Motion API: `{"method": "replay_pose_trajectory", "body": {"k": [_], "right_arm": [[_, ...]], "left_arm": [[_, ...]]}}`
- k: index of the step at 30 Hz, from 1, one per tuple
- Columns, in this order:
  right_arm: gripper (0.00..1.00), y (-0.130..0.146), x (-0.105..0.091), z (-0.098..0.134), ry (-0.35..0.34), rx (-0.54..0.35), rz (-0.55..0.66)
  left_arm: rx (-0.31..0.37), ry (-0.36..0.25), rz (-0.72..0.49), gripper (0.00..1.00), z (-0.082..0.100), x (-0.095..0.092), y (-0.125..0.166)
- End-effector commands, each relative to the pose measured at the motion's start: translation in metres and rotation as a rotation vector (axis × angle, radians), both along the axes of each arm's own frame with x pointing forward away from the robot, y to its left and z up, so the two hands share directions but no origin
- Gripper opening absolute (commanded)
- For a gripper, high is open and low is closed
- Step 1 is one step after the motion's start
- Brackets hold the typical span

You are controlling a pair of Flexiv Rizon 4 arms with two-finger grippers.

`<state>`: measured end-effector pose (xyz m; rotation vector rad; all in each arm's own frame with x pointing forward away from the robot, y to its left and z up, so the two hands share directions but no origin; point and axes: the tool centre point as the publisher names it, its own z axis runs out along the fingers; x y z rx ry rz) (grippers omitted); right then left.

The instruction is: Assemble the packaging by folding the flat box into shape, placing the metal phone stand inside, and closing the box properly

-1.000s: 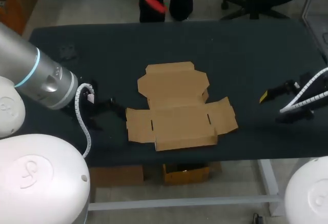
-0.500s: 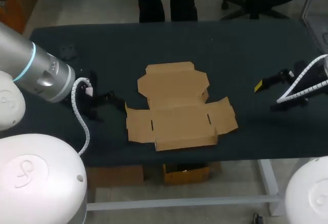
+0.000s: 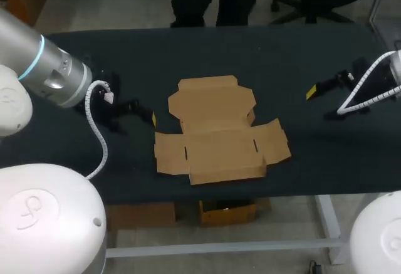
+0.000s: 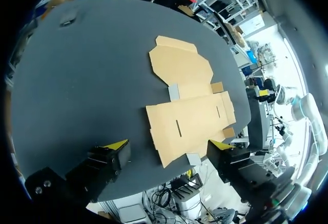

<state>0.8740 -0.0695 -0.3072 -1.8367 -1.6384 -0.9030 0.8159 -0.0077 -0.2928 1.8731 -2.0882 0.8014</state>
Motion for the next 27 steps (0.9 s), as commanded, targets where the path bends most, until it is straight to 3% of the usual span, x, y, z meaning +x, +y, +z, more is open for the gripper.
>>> {"method": "replay_pose_trajectory", "body": {"k": [1, 8, 18, 27], "right_arm": [[1.0, 0.001, 0.015, -0.004, 0.017, 0.016, 0.041], [1.0, 0.006, 0.033, -0.006, 0.008, 0.05, 0.075], [1.0, 0.023, 0.061, -0.011, 0.04, 0.062, 0.108], [1.0, 0.032, 0.073, -0.015, 0.086, 0.059, 0.096]], "left_arm": [[0.004, 0.017, -0.02, 1.0, 0.001, 0.014, -0.002], [0.007, 0.006, -0.042, 1.0, 0.004, 0.029, -0.001], [0.004, 0.001, -0.088, 1.0, 0.002, 0.056, 0.001], [-0.001, -0.007, -0.106, 1.0, 0.003, 0.071, -0.002]]}}
